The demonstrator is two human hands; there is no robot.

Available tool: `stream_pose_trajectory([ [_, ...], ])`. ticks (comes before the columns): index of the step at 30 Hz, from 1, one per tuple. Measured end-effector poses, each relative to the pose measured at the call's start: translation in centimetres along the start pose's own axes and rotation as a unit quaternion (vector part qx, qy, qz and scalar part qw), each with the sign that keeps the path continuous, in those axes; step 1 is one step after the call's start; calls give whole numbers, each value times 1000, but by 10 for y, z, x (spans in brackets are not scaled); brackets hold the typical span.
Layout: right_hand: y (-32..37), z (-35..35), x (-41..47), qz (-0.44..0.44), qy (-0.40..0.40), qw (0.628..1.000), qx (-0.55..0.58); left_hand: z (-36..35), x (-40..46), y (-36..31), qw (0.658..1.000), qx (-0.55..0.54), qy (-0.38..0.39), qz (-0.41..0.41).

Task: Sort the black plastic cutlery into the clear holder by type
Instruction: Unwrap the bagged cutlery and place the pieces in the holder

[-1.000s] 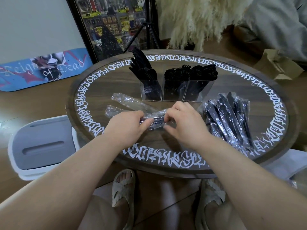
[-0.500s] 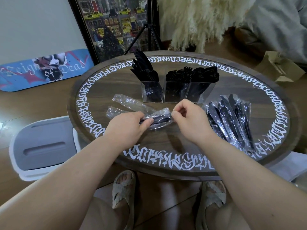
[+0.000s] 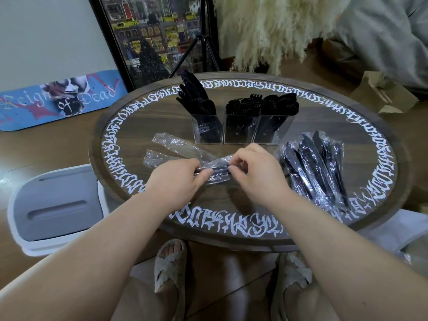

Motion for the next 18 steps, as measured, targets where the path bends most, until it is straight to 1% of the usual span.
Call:
stream_pose_trajectory([
  [3, -1, -1, 3, 1, -14, 1000, -16, -1, -1, 0, 1000, -3, 0, -2],
  [5, 0, -1, 2, -17, -17, 1000, -1, -2, -1, 0, 1000, -11, -1, -7],
  [8, -4, 3, 6, -99, -44, 990, 92, 0, -2, 1, 1000, -23, -6, -9],
  [9, -7, 4, 7, -139, -55, 977, 155, 0, -2, 1, 1000, -29, -10, -7],
  [10, -10, 4, 9, -181, -63, 952, 240, 1, -2, 2, 999, -34, -14, -3],
  [11, -13, 3, 10, -222, -67, 918, 323, 2, -2, 3, 999, -37, -19, 0],
  [12, -16, 3, 10, -257, -70, 889, 373, 3, -2, 3, 999, -36, -22, 2],
  [13, -20, 4, 11, -279, -73, 878, 381, 3, -3, 4, 999, -35, -22, 4],
  [14, -23, 6, 12, -283, -82, 894, 338, 4, -3, 5, 999, -33, -22, 7],
  [15, -22, 10, 11, -261, -109, 924, 257, 4, -3, 6, 999, -31, -20, 12],
  [16, -17, 17, 10, -200, -158, 951, 176, 4, -2, 6, 999, -28, -18, 17],
  [17, -8, 23, 7, -98, -209, 965, 128, 4, -2, 7, 999, -23, -16, 22],
  [18, 2, 26, 3, 10, -232, 967, 105, 4, -2, 7, 999, -16, -14, 26],
])
Point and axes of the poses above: each hand's wrist, its own x-axis towards the middle knuckle, its own z-axis out of the back of the hand, y = z × x, the point moved 2 cm from there along x, towards the middle knuckle, and after that the axes turned 4 degrees about y, right-handed, at the moved point
